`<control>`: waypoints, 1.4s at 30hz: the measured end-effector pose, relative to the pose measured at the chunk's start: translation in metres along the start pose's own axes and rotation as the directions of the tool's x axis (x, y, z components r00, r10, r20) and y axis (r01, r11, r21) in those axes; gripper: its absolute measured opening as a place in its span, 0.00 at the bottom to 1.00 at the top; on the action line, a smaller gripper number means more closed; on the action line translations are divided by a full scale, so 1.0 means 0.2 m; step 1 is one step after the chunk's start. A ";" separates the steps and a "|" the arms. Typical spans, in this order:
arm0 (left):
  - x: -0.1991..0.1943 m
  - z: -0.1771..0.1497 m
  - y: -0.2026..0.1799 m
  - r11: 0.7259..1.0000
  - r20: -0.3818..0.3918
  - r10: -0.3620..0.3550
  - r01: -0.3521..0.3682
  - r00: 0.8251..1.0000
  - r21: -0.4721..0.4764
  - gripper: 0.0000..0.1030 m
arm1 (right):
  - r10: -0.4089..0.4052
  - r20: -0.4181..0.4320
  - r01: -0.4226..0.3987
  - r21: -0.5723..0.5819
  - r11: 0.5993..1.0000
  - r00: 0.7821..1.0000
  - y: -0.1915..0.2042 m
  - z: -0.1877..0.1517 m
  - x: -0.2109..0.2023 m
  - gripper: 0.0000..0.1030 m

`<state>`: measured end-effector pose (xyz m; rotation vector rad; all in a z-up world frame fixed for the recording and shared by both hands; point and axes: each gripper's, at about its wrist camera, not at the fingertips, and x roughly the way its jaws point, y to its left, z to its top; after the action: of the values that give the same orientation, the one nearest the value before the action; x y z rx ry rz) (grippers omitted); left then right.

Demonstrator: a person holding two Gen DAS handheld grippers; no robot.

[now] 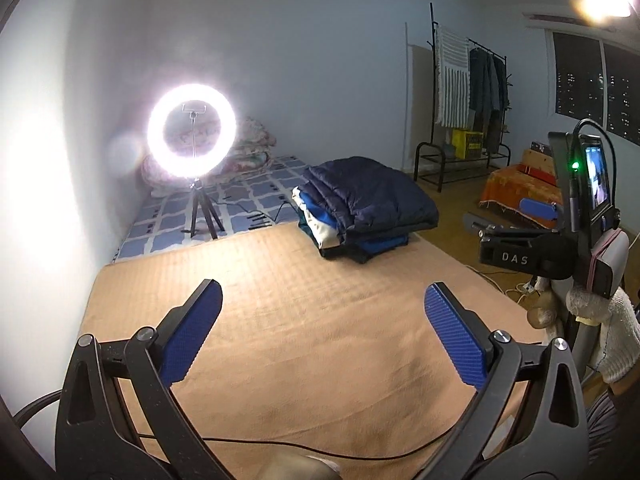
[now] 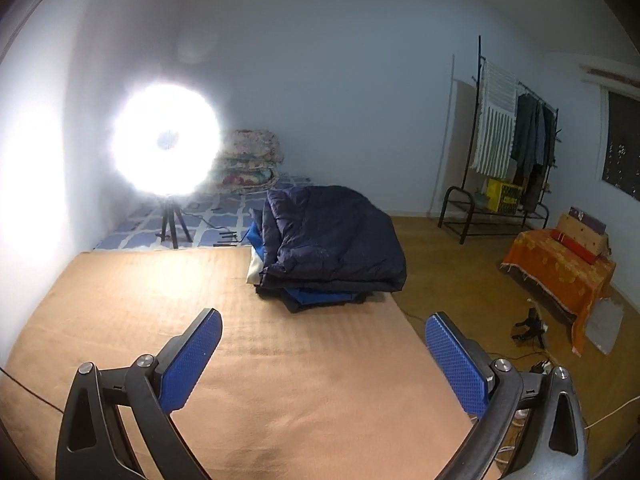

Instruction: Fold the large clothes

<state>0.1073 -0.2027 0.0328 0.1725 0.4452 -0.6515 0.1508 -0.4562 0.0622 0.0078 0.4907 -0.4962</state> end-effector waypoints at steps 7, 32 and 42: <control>0.09 -0.09 -0.01 0.999 -0.095 0.035 -0.033 0.995 0.027 1.00 | -0.001 0.000 0.001 -0.017 1.000 1.000 0.01 -0.04 0.03 1.00; 0.13 -0.16 0.04 0.995 -0.140 0.094 -0.096 0.986 -0.005 1.00 | 0.026 -0.042 -0.026 -0.019 0.999 0.999 0.07 -0.11 0.06 1.00; 0.10 -0.16 0.07 0.995 -0.127 0.098 -0.100 0.987 -0.007 1.00 | 0.023 -0.049 -0.024 -0.015 1.000 0.999 0.08 -0.12 0.08 1.00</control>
<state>0.1193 -0.1941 -0.0053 0.2230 0.5593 -0.5419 0.1594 -0.4466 0.0328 0.0106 0.5415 -0.4699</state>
